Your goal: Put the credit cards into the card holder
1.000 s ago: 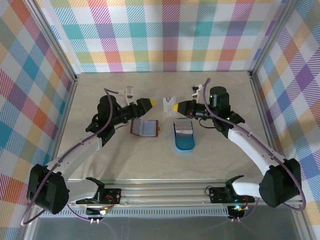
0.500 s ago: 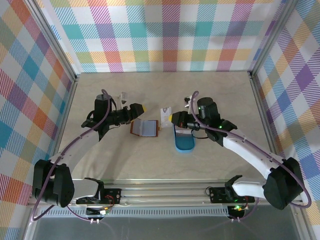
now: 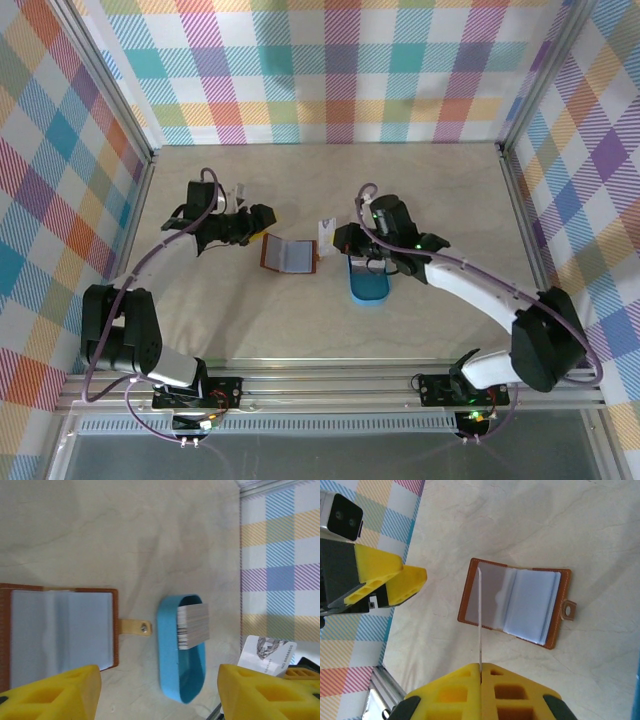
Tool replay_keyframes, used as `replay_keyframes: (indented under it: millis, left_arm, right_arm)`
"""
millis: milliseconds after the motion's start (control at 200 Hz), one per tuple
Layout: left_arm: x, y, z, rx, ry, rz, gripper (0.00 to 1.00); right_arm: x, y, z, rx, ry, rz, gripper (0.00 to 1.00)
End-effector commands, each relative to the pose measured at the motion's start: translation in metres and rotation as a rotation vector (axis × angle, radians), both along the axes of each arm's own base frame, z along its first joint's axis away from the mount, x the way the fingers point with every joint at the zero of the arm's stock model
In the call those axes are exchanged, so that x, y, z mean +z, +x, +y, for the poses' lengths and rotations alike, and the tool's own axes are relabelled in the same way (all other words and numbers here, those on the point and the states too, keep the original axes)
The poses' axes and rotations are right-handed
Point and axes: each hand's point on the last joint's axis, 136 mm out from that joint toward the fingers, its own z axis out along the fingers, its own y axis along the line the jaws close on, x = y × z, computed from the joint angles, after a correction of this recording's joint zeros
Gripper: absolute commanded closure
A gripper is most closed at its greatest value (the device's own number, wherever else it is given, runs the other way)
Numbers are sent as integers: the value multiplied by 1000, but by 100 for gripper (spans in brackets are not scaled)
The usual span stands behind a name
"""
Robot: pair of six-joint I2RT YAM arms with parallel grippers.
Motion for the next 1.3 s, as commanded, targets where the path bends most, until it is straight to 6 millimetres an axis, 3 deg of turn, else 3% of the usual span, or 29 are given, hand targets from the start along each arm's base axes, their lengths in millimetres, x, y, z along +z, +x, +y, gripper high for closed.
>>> replay_keyframes:
  millis: [0, 425, 935, 1295]
  left_arm:
    - [-4, -1, 11, 6, 50, 32, 38]
    - [-44, 14, 9, 28, 39, 68, 60]
    - [-88, 7, 18, 47, 149, 136, 69]
    - [-106, 0, 18, 45, 167, 160, 74]
  right_arm:
    - [5, 9, 12, -12, -3, -9, 100]
    - [-26, 26, 38, -33, -26, 61, 100]
    - [-51, 42, 77, -17, -18, 94, 100]
    - [-74, 43, 86, -30, -34, 131, 100]
